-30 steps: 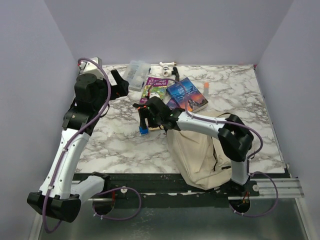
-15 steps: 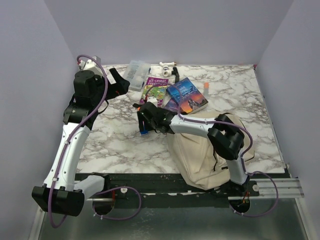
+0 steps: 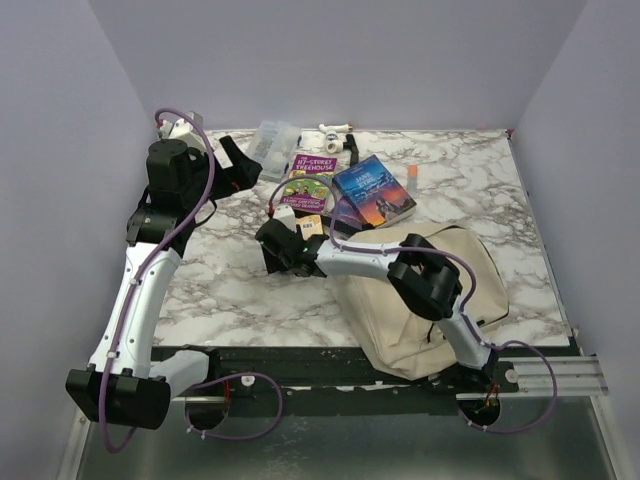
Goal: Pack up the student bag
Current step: Pick up the stationery from the center of the board.
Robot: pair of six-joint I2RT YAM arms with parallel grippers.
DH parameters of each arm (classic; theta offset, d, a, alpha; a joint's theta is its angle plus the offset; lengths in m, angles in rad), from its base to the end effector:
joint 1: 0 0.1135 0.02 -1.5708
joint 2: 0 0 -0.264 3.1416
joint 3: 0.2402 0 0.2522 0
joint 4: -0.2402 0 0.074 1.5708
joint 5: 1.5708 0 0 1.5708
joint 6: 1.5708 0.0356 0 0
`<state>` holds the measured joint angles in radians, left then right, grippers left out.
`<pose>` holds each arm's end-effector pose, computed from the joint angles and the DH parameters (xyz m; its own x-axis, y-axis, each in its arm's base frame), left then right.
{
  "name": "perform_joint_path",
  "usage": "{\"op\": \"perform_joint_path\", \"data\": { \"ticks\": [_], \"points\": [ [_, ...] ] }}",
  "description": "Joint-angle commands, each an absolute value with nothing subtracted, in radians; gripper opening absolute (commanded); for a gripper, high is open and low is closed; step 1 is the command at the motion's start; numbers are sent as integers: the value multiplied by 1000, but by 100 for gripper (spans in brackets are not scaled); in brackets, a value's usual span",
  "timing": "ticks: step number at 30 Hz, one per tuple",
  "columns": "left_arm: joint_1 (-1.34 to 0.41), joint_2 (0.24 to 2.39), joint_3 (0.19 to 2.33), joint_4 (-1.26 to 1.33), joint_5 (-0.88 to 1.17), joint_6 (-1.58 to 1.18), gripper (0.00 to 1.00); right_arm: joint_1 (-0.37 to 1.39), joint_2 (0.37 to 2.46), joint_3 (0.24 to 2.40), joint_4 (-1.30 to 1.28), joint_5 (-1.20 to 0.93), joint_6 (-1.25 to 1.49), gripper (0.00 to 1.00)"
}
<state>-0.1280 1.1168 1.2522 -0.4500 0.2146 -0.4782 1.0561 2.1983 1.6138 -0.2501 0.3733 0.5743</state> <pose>0.2393 -0.0384 0.4096 -0.4223 -0.3990 -0.8139 0.1478 0.8556 -0.4961 0.2497 0.4152 0.1627 -0.6811 -0.1767 -0.7106 -0.3811 0.9142 0.1379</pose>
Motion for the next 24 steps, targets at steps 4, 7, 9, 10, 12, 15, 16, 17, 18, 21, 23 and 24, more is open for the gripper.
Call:
{"op": "perform_joint_path", "data": {
  "ticks": [4,7,9,10,12,15,16,17,18,21,23,24],
  "points": [
    [-115,1118,1248,-418,264,-491,98,1069,2247,1643,-328,506,550,49],
    [-111,1123,1250,-418,270,-491,98,1070,2240,1647,-333,495,529,36],
    [-109,1125,1249,-417,266,-489,98,1069,2211,1659,-365,487,528,28],
    [-110,1126,1247,-417,265,-488,98,1070,2186,1654,-371,477,526,24],
    [-110,1133,1247,-417,272,-490,98,1070,2101,1612,-364,460,519,19],
    [-109,1149,1245,-406,309,-502,97,1068,1948,1527,-368,471,513,16],
    [-109,1161,1243,-402,328,-507,97,1068,1898,1501,-383,476,512,14],
    [-110,1169,1243,-398,347,-516,96,1067,1857,1478,-400,482,512,13],
    [-111,1182,1242,-395,371,-523,95,1065,1806,1449,-424,490,518,11],
    [-123,1213,1234,-374,433,-553,93,1045,1676,1344,-493,515,554,9],
    [-151,1229,1234,-368,459,-556,92,1014,1578,1247,-517,505,591,8],
    [-172,1239,1238,-367,473,-553,91,988,1524,1190,-523,488,606,8]
  ]
}}
